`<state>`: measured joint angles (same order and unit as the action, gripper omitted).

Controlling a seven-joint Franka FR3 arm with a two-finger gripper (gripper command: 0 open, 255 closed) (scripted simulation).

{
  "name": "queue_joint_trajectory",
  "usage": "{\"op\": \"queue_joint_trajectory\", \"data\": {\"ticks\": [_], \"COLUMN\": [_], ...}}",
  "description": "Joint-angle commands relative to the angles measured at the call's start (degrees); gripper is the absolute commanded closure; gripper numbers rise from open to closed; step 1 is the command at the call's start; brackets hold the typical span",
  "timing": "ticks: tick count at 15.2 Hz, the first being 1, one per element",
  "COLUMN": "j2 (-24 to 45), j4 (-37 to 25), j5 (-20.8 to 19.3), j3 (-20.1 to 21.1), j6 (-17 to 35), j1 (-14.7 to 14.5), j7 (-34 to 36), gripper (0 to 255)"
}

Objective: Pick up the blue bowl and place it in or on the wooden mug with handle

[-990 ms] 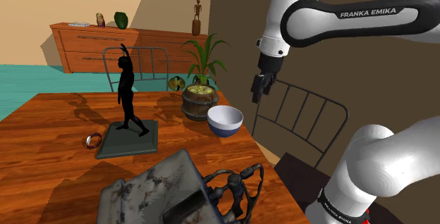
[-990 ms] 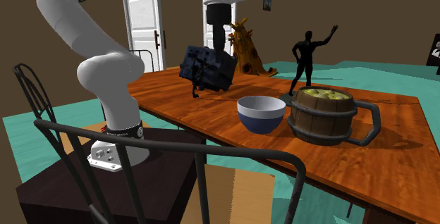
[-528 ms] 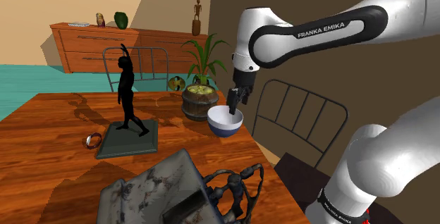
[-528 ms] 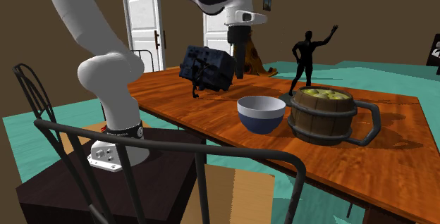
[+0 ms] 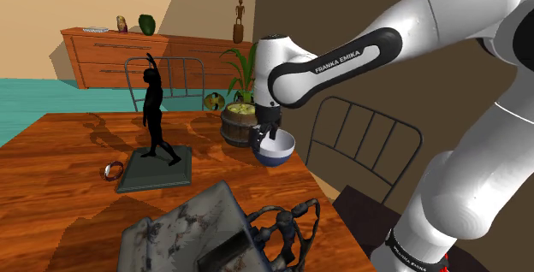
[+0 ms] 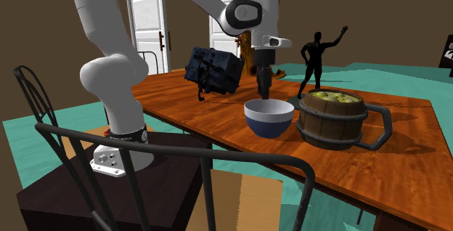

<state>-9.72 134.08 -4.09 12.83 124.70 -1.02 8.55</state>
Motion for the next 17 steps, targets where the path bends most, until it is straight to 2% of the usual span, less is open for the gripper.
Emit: {"op": "queue_joint_trajectory", "data": {"ticks": [1,7,14,15,17], "j2": [1.86,4.35,4.35,4.35,4.35], "j4": [-0.04,1.97,1.97,1.97,1.97], "j5": [-0.62,-1.67,-1.67,-1.67,-1.67], "j3": [0.36,0.33,0.33,0.33,0.33], "j6": [1.73,6.15,6.14,6.14,6.14], "j1": [-0.04,0.24,0.24,0.24,0.24], "j7": [0.83,1.55,1.55,1.55,1.55], "gripper": [0,0,0,255,255]}}
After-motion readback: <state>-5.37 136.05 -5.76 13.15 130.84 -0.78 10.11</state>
